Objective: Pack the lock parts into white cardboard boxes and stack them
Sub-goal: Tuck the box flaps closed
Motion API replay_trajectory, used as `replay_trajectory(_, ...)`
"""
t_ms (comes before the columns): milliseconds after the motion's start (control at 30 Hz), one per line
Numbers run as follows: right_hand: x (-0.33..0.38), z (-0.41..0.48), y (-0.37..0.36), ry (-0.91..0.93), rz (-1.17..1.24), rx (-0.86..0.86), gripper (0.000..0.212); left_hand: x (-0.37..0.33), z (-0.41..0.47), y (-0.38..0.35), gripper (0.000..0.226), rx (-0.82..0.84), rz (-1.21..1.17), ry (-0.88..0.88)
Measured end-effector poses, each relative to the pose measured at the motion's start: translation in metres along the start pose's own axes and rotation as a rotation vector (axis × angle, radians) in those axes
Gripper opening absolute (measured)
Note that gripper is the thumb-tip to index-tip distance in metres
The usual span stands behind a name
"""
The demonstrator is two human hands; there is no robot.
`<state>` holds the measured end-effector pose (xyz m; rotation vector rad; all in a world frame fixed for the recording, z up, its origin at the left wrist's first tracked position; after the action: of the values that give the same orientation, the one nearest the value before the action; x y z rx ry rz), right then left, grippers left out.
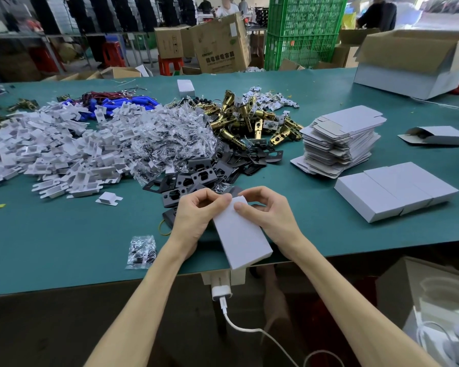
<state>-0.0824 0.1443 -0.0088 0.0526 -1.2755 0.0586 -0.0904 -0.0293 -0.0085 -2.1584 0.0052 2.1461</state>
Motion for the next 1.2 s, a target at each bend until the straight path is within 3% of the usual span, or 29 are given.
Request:
replay_trajectory(200,-0.004,0.002,0.018,0.022,0.044,-0.179,0.015,0.001,0.000,-0.010,0.020,0.114,0.021,0.006)
replay_trajectory(1200,0.002,0.005,0.024,-0.010,-0.079,-0.184,0.009,0.003,0.001,-0.010,0.019,0.094,0.058,0.004)
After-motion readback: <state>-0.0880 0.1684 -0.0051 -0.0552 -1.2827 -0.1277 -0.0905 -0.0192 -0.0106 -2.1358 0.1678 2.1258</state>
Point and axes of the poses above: each hand's wrist, its own z-axis towards the middle knuckle, its own y-axis out of the back of the hand, x = y × z, the point moved 8 cm from there along z, towards the middle knuckle, and after that the axes turned 8 degrees about y, right-handed, at the moved point
